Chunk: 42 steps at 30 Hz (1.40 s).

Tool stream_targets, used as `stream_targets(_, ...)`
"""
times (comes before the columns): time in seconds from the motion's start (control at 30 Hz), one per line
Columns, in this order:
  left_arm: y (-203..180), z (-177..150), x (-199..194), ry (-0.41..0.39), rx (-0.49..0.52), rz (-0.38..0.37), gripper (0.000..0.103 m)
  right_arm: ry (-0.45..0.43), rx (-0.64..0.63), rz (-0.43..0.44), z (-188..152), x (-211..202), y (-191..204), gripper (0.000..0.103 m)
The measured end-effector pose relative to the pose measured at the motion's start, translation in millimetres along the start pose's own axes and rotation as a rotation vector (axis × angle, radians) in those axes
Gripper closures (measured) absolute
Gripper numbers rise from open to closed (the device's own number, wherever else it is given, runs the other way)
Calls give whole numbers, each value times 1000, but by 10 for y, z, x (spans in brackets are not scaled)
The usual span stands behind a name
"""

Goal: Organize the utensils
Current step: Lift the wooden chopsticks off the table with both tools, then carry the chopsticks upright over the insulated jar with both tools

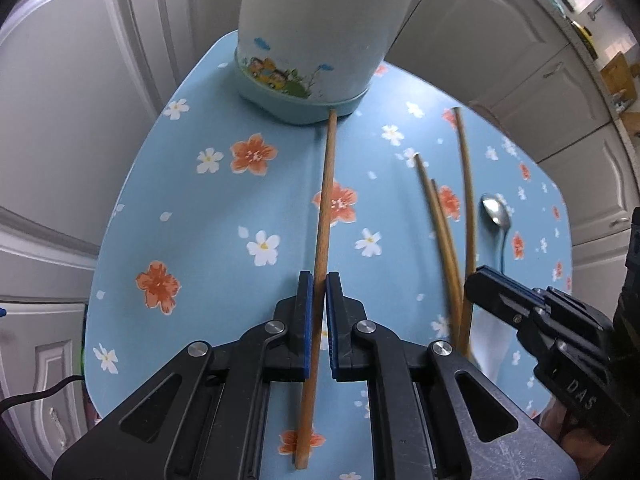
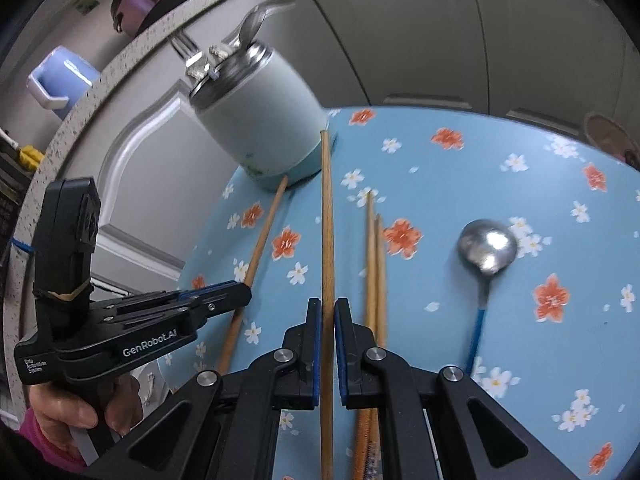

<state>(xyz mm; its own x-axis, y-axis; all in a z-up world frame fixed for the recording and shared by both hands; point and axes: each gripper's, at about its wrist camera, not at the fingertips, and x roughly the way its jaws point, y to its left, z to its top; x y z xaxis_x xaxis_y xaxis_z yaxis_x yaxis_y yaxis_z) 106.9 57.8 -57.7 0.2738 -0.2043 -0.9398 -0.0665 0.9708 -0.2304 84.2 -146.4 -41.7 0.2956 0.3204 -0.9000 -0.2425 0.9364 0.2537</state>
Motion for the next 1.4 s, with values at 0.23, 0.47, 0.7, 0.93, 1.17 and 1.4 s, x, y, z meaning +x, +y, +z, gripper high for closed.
stream_targets(0.23, -35, 44, 101, 9, -6, 49, 96, 41, 18, -19, 2, 210, -13, 97)
stream_targets(0.47, -138, 185, 155, -8, -5, 69, 70, 68, -16, -101, 48, 346, 73, 97)
stream_targets(0.7, -206, 237, 209, -20, 31, 96, 96, 54, -67, -164, 172, 460, 147, 97)
stream_targets(0.93, -135, 174, 193, -29, 21, 32, 98, 20, -87, -159, 144, 424, 161, 97)
stream_targets(1.17, -55, 59, -107, -92, -5, -60, 98, -51, -34, -39, 87, 20, 134, 98)
stream_targets(1.4, -177, 11, -485, -174, 33, -99, 98, -122, -57, 6, 111, -336, 276, 98)
